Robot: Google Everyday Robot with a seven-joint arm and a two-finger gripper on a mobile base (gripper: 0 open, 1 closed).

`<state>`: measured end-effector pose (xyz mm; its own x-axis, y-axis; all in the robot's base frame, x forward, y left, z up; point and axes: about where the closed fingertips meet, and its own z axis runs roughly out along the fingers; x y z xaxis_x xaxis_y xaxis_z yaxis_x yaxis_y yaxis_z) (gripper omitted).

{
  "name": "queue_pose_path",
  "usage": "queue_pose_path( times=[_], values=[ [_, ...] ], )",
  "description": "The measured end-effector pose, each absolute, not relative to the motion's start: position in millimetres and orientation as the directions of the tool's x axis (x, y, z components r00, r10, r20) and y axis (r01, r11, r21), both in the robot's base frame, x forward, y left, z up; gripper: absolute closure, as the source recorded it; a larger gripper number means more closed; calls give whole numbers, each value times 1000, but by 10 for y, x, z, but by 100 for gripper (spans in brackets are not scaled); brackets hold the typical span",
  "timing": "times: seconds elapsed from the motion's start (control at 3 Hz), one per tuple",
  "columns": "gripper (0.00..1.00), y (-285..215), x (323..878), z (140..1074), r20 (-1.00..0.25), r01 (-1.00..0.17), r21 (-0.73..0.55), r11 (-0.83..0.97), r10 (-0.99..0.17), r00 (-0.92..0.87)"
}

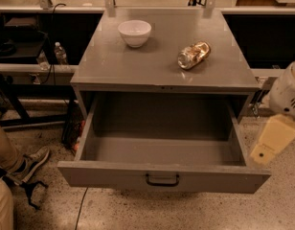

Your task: Close top drawer

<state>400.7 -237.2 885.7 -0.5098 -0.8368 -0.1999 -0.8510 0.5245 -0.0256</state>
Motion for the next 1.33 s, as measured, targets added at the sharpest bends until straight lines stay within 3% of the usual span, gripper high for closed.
queue_pose_path(
  times=[0.33, 0.67, 1.33],
  values=[
    [0, -2351, 3647, 8136, -157, -775, 142, 615, -759, -631],
    [0, -2290, 3453, 7840, -123, -736, 195, 648, -729, -674],
    [49, -2240, 3222, 7247, -87, -679, 189, 710, -676, -732]
  ],
)
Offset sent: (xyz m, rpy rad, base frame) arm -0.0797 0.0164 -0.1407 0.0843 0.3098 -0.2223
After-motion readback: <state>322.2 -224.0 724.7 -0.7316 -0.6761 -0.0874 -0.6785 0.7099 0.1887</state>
